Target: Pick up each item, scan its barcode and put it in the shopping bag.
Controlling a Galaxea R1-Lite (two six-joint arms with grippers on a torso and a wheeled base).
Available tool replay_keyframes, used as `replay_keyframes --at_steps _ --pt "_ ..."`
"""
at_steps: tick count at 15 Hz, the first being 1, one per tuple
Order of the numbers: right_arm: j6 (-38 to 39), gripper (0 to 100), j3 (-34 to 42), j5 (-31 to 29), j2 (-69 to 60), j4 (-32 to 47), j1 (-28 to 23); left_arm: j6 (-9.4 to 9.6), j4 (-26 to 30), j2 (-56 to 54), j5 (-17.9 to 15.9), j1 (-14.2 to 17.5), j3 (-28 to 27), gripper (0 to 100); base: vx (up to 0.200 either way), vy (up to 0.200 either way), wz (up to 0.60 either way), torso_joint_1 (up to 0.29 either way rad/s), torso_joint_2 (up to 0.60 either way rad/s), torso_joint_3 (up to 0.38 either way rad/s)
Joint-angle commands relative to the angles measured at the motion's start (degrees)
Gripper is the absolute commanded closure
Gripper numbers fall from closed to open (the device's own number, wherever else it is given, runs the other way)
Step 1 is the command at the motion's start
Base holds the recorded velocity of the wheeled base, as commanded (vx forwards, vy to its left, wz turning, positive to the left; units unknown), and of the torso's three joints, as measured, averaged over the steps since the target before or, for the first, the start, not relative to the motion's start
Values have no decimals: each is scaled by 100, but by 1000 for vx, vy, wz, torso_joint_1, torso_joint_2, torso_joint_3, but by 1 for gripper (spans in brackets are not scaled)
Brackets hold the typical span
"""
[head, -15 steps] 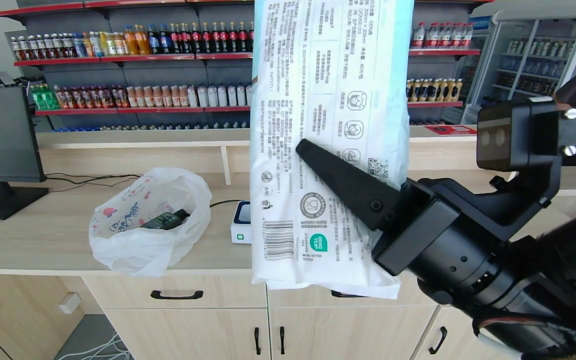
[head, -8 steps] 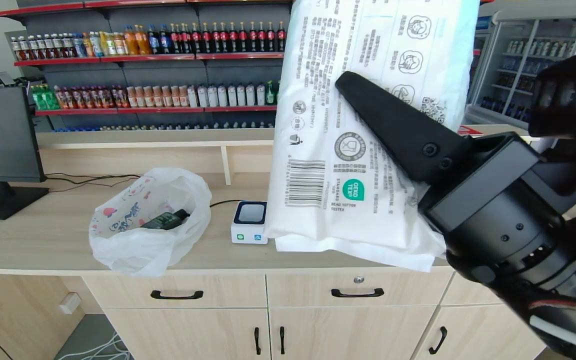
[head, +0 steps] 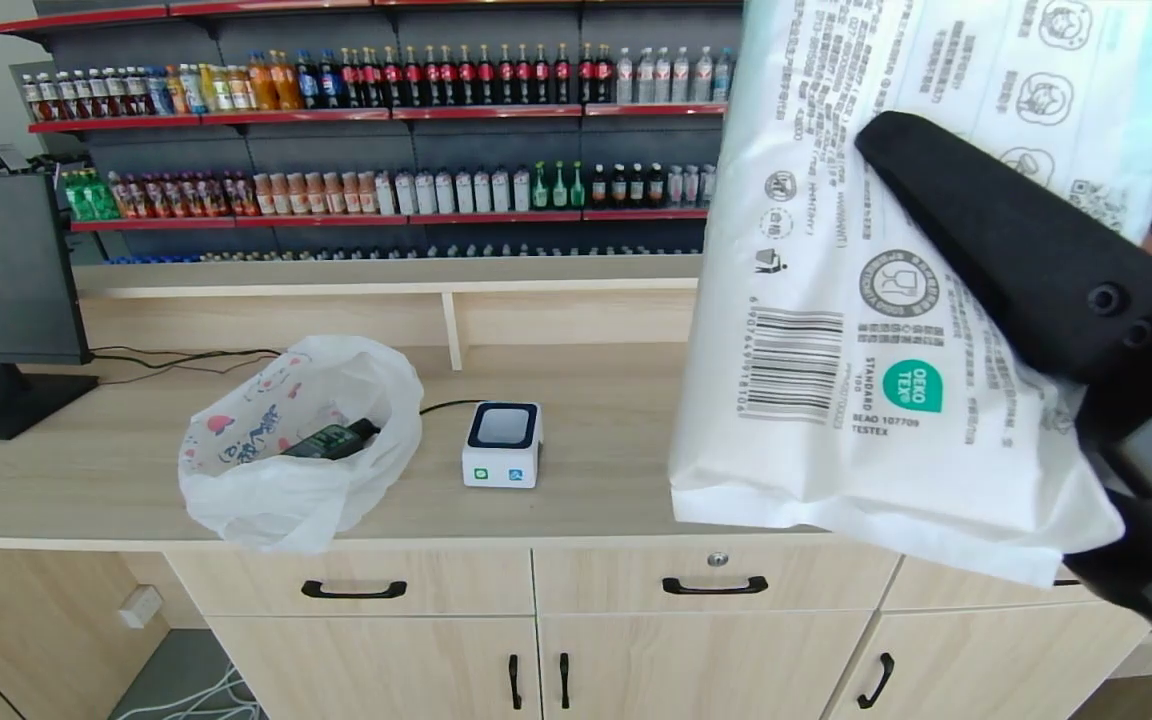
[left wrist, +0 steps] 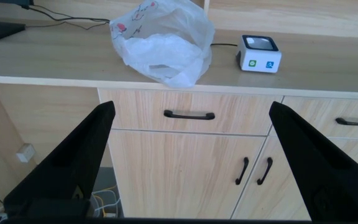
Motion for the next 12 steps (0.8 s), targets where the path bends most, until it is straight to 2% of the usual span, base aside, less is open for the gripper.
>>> replay_keyframes --at_steps 1,7,10,12 --pt "-13 100 35 3 -35 -6 39 -9 6 0 0 -4 0 0 0 0 0 0 0 0" --pt "-31 100 246 -15 27 -6 127 0 6 0 0 -4 0 0 0 0 0 0 0 0" --pt "-233 100 386 -23 229 -6 21 0 -3 0 0 -4 0 0 0 0 0 0 0 0" --pt "-452 100 395 -15 458 -6 -242 -9 6 0 9 -4 0 0 0 0 0 0 0 0"
